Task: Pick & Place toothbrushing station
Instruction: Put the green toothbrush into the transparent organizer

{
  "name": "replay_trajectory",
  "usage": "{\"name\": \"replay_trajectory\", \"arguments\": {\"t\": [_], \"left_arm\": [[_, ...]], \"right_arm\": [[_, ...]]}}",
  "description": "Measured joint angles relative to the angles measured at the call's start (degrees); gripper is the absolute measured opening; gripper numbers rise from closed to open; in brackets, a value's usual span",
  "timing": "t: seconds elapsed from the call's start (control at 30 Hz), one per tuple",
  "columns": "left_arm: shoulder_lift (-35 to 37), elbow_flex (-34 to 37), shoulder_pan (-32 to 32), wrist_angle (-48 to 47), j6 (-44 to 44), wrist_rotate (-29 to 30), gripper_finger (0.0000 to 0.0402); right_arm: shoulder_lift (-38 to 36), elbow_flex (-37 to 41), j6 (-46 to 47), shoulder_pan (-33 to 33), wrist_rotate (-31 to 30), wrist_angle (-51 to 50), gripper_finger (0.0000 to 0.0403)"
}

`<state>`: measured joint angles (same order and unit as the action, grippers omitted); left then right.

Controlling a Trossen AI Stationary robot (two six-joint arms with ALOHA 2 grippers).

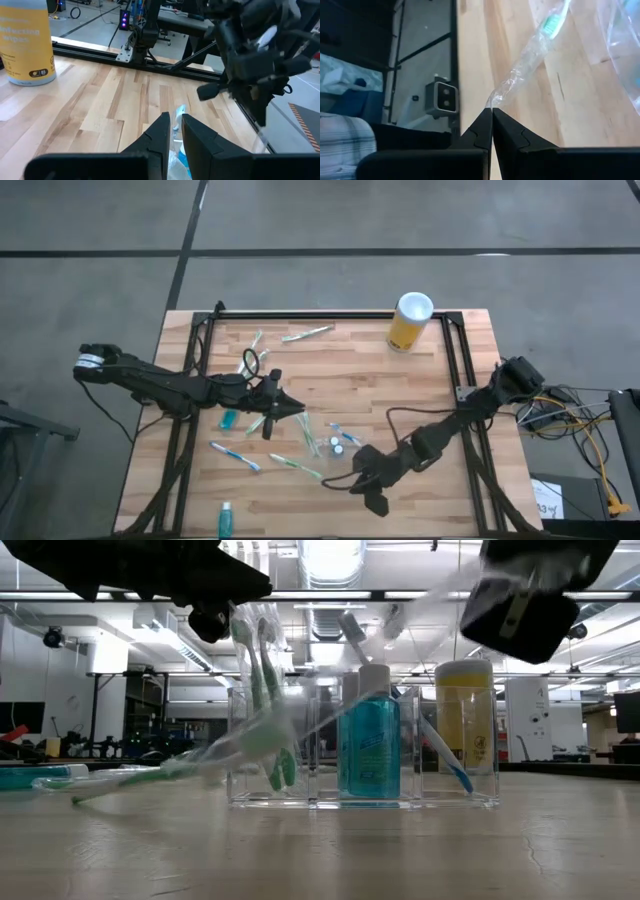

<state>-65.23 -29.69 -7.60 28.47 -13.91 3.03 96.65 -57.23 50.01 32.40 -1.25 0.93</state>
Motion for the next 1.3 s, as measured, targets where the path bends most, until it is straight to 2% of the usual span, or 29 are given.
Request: {"name": "replay_trajectory", "arguments": {"t": [0.53,1.17,1.3], "left_arm": [[0.0,0.0,0.0,-1.5,0.0,0.0,0.0053],[0.0,0.0,0.0,-1.6,0.0,0.0,0.0053],[0.0,0.0,0.0,-1.5,0.0,0.0,0.0053]], "right_arm": [[10.0,-4.1,0.8,0.0,1.7,1.1,0.0008],[9.7,-4.4,2.2,0.0,1.9,0.9,0.0008],[9.2,-4.4,2.2,0.0,3.5,1.3,0.0009]]}}
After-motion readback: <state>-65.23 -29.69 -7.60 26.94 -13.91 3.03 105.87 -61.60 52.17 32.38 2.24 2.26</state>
